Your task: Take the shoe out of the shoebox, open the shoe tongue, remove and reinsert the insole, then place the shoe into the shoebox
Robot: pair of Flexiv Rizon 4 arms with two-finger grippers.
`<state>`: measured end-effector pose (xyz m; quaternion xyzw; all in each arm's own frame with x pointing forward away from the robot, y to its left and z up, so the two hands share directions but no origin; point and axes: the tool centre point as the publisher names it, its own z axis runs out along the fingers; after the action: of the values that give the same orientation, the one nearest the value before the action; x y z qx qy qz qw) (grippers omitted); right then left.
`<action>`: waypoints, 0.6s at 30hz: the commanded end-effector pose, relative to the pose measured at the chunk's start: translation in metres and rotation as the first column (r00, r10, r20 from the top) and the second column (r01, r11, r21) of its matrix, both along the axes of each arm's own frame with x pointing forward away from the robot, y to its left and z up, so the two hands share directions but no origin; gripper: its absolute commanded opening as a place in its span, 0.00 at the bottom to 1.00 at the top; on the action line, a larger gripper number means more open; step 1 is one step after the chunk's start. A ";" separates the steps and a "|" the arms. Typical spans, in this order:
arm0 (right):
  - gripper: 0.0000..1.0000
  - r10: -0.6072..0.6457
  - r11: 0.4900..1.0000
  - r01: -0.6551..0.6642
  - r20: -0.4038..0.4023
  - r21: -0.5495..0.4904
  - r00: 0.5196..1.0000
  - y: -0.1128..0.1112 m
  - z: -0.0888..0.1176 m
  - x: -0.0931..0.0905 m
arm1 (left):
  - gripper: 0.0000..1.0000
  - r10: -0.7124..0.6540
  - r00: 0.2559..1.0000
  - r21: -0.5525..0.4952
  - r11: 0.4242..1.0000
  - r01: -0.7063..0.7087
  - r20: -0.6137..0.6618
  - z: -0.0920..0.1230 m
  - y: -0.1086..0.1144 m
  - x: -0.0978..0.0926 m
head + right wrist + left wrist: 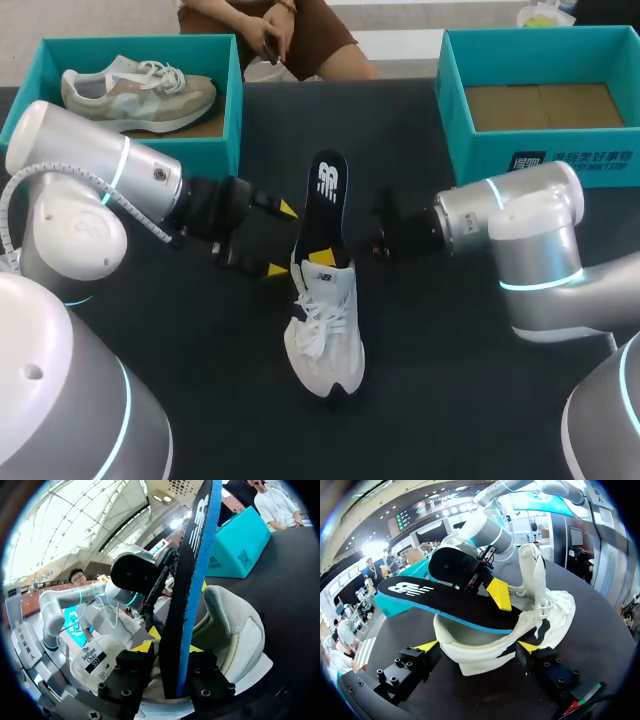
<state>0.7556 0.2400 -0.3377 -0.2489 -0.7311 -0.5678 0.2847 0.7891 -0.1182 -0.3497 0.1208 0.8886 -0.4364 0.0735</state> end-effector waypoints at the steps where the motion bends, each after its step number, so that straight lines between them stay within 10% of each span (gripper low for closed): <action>1: 0.35 0.030 0.999 -0.030 0.008 -0.022 1.000 -0.003 0.011 0.014 | 1.00 0.001 1.000 0.003 1.000 -0.001 0.000 0.000 -0.001 0.000; 8: 0.27 0.067 0.997 -0.066 0.015 -0.035 0.998 -0.005 0.016 0.027 | 1.00 0.001 1.000 0.003 1.000 -0.001 0.000 0.000 -0.001 0.000; 11: 0.00 0.080 0.996 -0.080 -0.004 -0.037 0.997 -0.005 0.014 0.027 | 1.00 0.001 1.000 0.003 1.000 -0.001 0.000 0.000 -0.001 0.000; 18: 0.00 0.074 0.996 -0.078 -0.075 -0.053 0.994 -0.002 0.000 0.006 | 1.00 0.001 1.000 0.003 1.000 -0.001 0.000 0.000 -0.001 0.000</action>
<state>0.7697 0.2334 -0.3319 -0.2443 -0.7455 -0.5272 0.3265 0.7891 -0.1182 -0.3497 0.1208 0.8886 -0.4364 0.0735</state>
